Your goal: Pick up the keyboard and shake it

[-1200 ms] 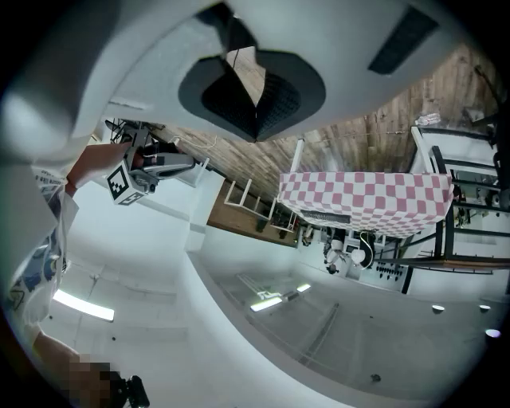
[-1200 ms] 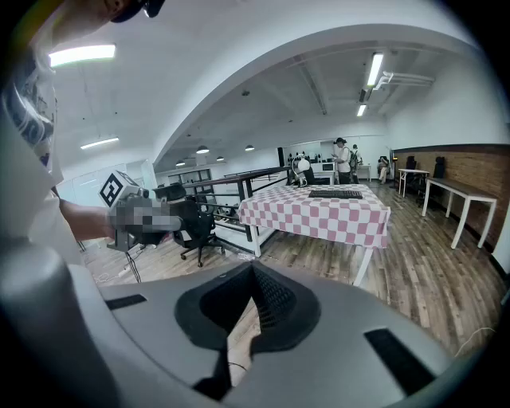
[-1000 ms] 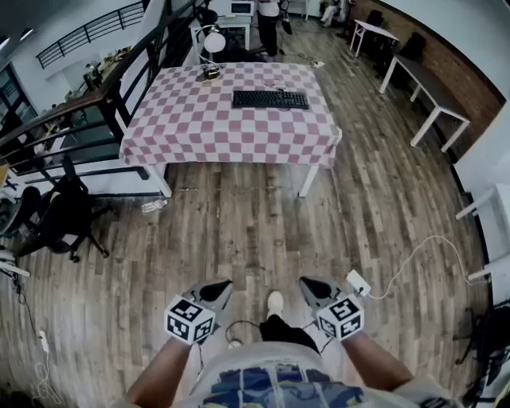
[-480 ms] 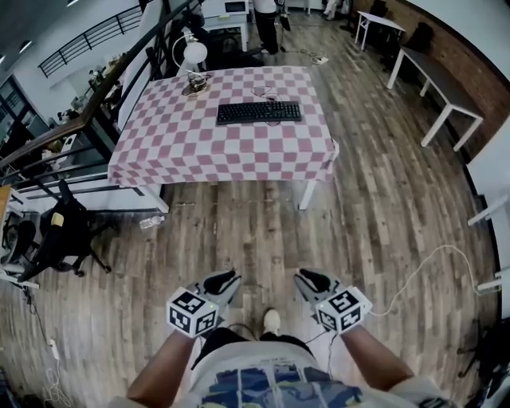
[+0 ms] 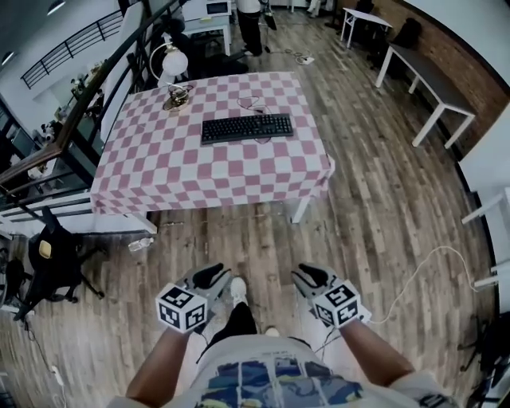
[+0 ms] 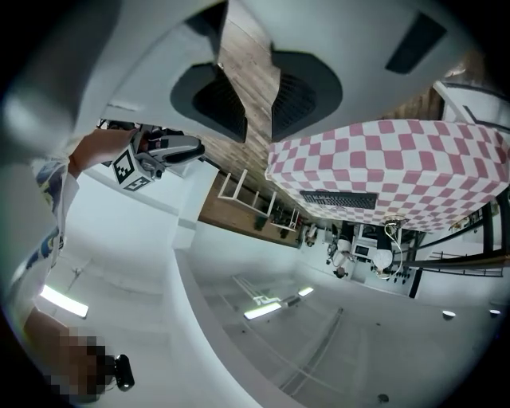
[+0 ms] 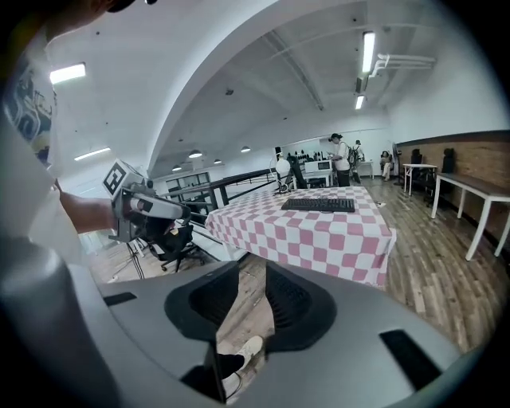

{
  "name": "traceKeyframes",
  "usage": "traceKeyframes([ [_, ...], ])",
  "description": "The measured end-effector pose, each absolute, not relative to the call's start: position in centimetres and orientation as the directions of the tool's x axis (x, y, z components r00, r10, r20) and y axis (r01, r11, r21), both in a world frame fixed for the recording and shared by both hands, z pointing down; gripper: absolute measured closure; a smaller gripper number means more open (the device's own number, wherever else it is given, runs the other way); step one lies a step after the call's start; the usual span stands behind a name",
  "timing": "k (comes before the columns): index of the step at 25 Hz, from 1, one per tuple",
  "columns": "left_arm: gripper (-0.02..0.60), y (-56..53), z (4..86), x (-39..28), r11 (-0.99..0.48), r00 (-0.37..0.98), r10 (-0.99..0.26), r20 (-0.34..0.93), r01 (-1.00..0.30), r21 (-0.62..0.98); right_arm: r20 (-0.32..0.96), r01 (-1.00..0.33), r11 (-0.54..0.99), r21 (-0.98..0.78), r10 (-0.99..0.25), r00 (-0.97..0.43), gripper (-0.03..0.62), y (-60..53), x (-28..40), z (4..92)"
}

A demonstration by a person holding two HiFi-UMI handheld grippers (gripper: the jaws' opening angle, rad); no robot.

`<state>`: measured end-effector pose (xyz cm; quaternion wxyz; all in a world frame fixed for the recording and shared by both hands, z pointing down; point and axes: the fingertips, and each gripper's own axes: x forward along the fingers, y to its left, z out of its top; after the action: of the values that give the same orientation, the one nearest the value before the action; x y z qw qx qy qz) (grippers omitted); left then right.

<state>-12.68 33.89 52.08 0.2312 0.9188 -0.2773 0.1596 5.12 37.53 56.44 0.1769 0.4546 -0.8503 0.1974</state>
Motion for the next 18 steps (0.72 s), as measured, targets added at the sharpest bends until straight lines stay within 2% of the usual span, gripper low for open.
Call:
traceKeyframes([
  [10,0.460,13.3,51.3,-13.9,-0.798,0.834,-0.372,0.407,-0.511,0.318,0.540,-0.915,0.378,-0.143,-0.744,-0.393,0.441,20.2,5.3,55.0],
  [18,0.449,3.2,53.4,-15.6,-0.776,0.833,-0.368,0.414,-0.520,0.356,0.581,-0.936,0.307,-0.170,-0.736,-0.347,0.450,11.5,6.0,56.1],
])
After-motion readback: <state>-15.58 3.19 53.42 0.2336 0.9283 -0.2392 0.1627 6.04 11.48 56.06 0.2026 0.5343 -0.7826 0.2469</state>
